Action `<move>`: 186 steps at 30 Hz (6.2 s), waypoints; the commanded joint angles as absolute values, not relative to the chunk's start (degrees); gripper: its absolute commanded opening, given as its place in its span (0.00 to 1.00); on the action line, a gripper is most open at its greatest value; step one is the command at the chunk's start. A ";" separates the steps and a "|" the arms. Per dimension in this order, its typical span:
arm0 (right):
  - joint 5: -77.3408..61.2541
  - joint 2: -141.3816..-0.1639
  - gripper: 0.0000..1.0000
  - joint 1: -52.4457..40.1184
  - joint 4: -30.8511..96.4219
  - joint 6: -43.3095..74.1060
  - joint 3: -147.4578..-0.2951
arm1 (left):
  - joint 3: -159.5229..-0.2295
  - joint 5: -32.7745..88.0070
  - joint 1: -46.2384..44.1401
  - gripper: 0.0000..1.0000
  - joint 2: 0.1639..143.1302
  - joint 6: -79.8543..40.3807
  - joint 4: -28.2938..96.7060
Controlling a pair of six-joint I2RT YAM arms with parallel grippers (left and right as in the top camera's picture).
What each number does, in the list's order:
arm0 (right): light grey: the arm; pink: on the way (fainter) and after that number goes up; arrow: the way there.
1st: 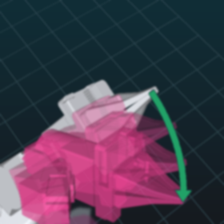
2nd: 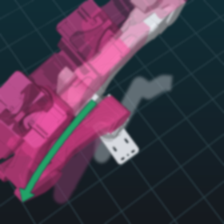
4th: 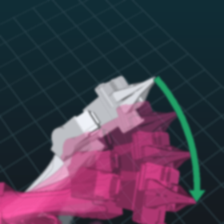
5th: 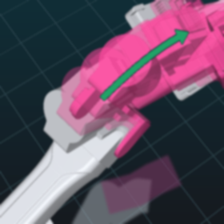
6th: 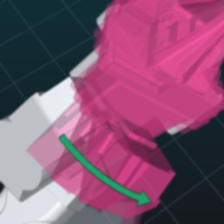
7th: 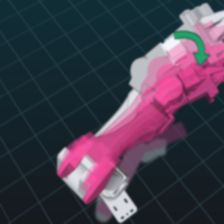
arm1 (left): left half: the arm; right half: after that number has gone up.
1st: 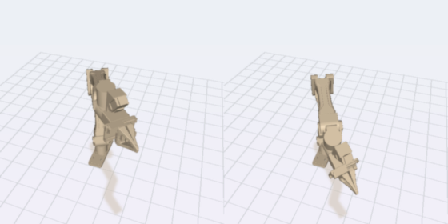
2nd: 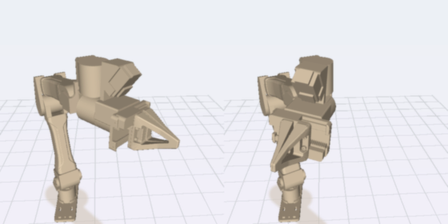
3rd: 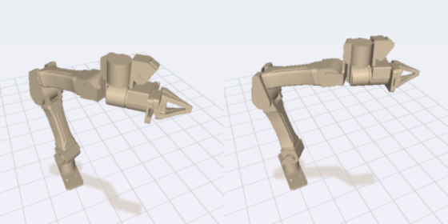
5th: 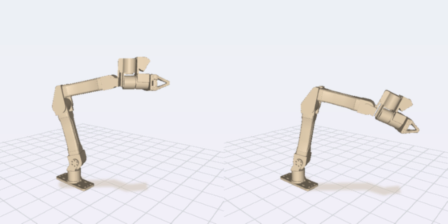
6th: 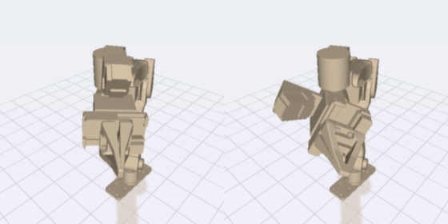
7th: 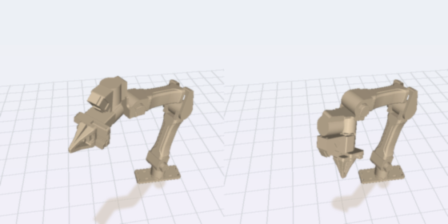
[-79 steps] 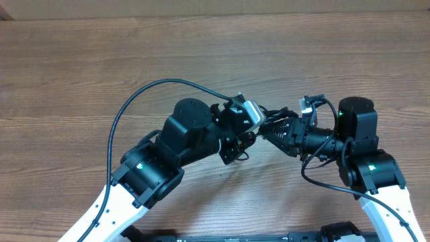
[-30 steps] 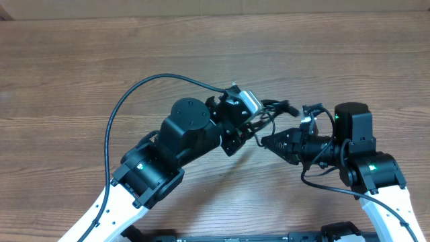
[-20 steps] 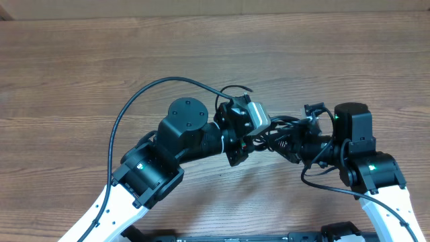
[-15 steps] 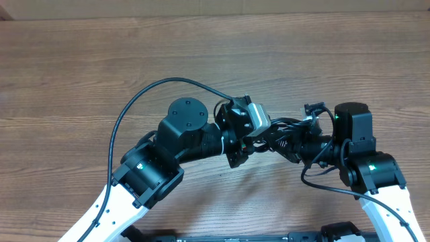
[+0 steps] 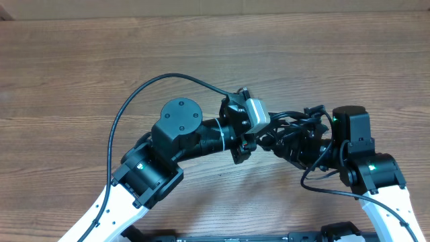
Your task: Untangle cables
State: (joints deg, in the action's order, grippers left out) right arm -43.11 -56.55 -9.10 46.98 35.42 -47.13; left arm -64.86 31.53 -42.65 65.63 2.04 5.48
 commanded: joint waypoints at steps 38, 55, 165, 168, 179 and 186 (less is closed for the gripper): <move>-16.16 -61.58 1.00 -9.30 55.24 33.98 -47.22 | -66.17 24.82 -28.38 0.04 50.96 1.30 10.44; 2.96 -63.44 1.00 -9.30 57.17 33.98 -47.22 | -66.17 17.17 -28.38 0.04 50.96 2.96 10.92; -36.75 -52.73 1.00 -9.28 46.92 21.58 -47.29 | -66.17 -4.73 -39.68 0.04 59.09 -23.38 23.33; -38.15 -52.95 1.00 -9.28 44.95 19.55 -47.27 | -66.17 1.21 -39.68 0.04 59.09 -23.29 22.70; -37.04 -56.88 1.00 -9.28 43.59 17.47 -47.27 | -66.17 20.53 -39.68 0.04 59.11 -18.81 14.50; -30.11 -62.06 1.00 -9.26 45.47 17.56 -47.27 | -66.17 23.81 -39.66 0.04 59.05 -17.65 10.74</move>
State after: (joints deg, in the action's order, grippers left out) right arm -35.29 -60.40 -9.37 44.53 18.24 -47.11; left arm -64.88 20.71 -39.72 60.01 -20.29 12.29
